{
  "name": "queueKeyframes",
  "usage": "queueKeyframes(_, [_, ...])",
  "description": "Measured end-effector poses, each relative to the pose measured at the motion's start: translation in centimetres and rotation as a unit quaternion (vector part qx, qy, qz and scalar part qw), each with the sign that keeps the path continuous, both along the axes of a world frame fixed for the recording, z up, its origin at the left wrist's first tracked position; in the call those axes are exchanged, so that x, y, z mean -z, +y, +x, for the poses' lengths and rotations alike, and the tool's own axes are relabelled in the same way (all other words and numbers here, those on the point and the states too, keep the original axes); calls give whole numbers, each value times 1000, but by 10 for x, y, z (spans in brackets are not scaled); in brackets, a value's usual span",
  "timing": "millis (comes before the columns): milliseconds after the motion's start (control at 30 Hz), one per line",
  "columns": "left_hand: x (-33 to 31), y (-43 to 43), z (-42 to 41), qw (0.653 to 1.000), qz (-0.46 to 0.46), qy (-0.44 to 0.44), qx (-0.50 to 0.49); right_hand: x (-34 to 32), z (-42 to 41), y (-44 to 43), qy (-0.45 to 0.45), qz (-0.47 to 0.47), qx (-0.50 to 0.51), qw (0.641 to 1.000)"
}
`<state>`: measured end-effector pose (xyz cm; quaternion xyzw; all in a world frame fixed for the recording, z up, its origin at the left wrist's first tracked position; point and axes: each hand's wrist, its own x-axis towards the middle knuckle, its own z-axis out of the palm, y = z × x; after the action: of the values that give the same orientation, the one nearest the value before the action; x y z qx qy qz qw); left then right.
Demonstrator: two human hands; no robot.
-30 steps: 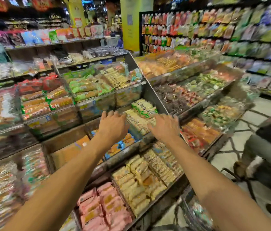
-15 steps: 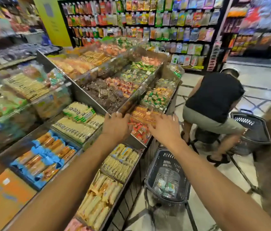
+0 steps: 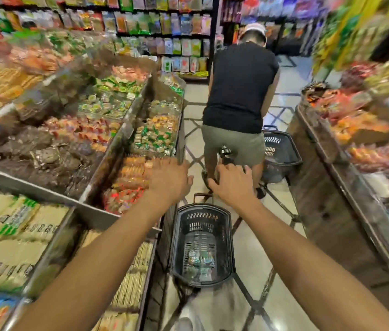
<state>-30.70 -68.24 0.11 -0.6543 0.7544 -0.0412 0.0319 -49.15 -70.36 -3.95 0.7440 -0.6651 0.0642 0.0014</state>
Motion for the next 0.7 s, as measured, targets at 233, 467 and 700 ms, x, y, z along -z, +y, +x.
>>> queueKeyframes(233, [52,-47,-16,999,47,6,25,53,-13,-33,14,10,54,998])
queueKeyframes(467, [114,-92,-38,993,117,23,23,118,-33,-67,-7,45,52,998])
queueKeyframes(700, [196,-128,-69,977,200,60,-30,193,-64,-106,1,116,18,993])
